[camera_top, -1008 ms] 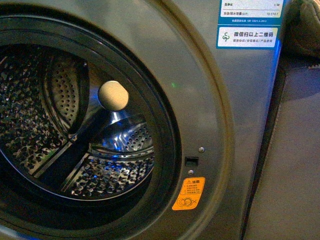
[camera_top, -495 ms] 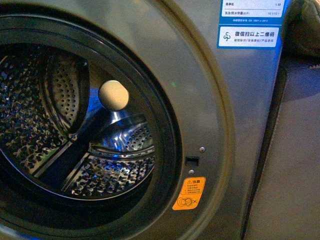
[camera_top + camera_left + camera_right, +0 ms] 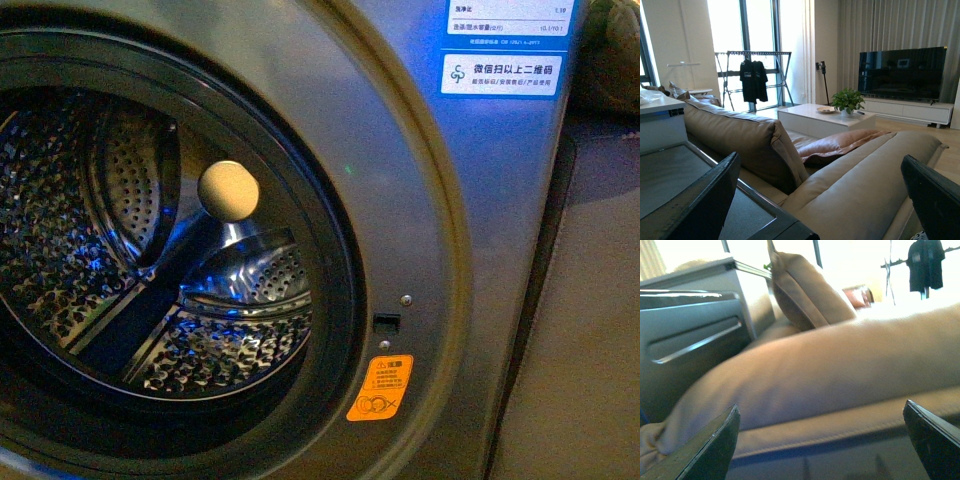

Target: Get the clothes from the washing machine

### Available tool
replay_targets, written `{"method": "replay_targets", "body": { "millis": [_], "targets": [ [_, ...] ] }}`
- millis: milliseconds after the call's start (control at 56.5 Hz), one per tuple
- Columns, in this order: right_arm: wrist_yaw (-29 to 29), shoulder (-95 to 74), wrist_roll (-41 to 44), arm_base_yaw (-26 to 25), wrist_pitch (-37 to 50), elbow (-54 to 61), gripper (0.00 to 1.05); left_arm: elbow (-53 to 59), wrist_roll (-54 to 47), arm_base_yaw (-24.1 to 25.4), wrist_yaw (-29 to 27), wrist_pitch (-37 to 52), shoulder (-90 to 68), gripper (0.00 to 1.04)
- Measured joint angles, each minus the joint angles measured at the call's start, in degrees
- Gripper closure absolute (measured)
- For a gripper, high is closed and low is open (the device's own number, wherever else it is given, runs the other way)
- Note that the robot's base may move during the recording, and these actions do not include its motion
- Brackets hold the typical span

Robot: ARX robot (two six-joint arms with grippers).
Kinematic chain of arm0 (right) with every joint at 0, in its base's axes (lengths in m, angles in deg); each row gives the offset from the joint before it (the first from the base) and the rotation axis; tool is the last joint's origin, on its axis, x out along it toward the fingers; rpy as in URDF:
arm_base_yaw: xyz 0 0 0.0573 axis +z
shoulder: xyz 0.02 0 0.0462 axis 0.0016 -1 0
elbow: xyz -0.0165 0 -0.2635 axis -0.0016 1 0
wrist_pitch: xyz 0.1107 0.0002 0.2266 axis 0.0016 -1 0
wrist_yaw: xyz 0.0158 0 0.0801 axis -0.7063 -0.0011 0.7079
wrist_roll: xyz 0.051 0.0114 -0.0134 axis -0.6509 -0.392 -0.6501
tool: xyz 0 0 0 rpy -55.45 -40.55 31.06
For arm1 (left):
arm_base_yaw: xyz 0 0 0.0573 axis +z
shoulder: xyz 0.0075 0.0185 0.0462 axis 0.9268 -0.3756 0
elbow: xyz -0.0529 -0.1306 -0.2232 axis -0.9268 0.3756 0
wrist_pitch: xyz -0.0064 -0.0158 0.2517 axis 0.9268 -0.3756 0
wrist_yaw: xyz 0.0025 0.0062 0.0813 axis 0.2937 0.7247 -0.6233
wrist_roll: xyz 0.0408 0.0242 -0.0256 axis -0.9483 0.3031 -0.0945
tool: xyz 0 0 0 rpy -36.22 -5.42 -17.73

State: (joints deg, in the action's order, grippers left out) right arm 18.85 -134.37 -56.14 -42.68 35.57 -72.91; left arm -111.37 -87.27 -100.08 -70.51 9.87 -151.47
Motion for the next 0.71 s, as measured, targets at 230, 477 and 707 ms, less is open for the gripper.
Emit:
{"method": "replay_targets", "body": {
  "millis": [230, 477, 707],
  "targets": [
    [-24.04, 15.61, 13.73, 26.16, 9.2, 13.42, 0.07, 0.0, 0.0, 0.0, 0.0, 0.0, 0.0, 0.07],
    [-40.33, 15.12, 17.97, 44.74, 8.9, 30.62, 0.15, -0.02, 0.0, 0.0, -0.02, 0.0, 0.0, 0.07],
    [-41.81, 23.63, 21.22, 42.71, -11.93, 31.1, 0.54, -0.09, 0.0, 0.0, 0.0, 0.0, 0.02, 0.07]
  ]
}}
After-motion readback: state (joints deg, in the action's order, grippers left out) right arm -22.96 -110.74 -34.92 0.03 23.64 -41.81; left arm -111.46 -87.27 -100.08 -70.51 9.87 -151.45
